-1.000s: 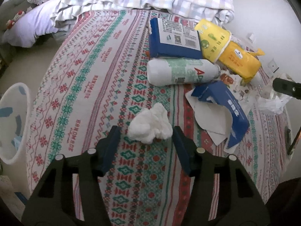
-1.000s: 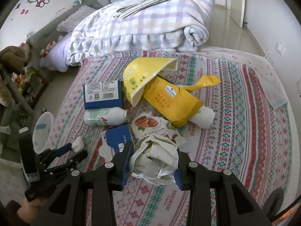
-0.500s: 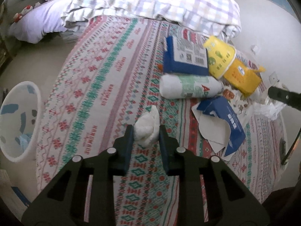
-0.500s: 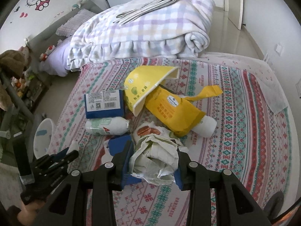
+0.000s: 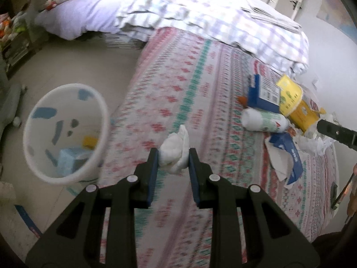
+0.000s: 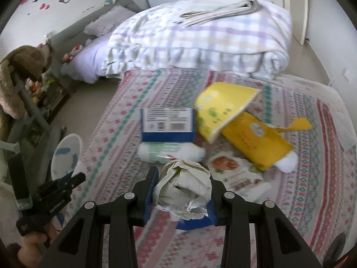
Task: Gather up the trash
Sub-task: 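Carry the tissue to the wastebasket and release it while the right tool drops the paper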
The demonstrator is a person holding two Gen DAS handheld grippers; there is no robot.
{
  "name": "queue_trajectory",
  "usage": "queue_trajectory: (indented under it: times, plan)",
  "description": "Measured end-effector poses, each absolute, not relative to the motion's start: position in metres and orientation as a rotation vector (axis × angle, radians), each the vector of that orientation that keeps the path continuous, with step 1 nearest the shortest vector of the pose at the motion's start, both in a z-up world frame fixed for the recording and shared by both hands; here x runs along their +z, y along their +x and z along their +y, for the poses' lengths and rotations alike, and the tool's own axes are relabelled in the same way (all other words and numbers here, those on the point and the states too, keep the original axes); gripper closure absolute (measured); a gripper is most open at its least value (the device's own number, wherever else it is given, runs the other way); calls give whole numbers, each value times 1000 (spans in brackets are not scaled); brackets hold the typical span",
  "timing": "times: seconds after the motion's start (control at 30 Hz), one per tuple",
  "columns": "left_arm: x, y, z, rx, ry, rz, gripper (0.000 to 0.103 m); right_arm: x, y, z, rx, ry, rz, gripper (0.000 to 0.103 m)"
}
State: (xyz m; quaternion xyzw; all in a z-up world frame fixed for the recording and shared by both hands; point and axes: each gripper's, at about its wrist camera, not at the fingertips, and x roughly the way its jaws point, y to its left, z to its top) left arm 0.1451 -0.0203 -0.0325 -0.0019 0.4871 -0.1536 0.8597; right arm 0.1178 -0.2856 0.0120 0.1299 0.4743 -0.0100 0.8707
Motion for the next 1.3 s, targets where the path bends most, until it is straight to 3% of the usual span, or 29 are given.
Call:
queue_trajectory:
  times: [0.67,0.73,0.83,0.87,1.07,1.3]
  plan:
    - [-36,165,118,-104,-151,1016,74,3,167,-180,109,209,1009,64]
    - [-36,166,127,-84,-162,1020,65,1,172,-168,128,206,1010,64]
    - [-35,166,143,-20,-186,1025,33,-3,178,-151,156,198,1011,64]
    - [-35,165,148,0,-200,1023,27,-4,180,-147,164,197,1013,64]
    - [-35,159,177,88,-259,1054,19,-20,193,-109,226,211,1052,64]
    - [-40,152,197,190,-225,1083,17,-36,217,-55,326,213,1075,64]
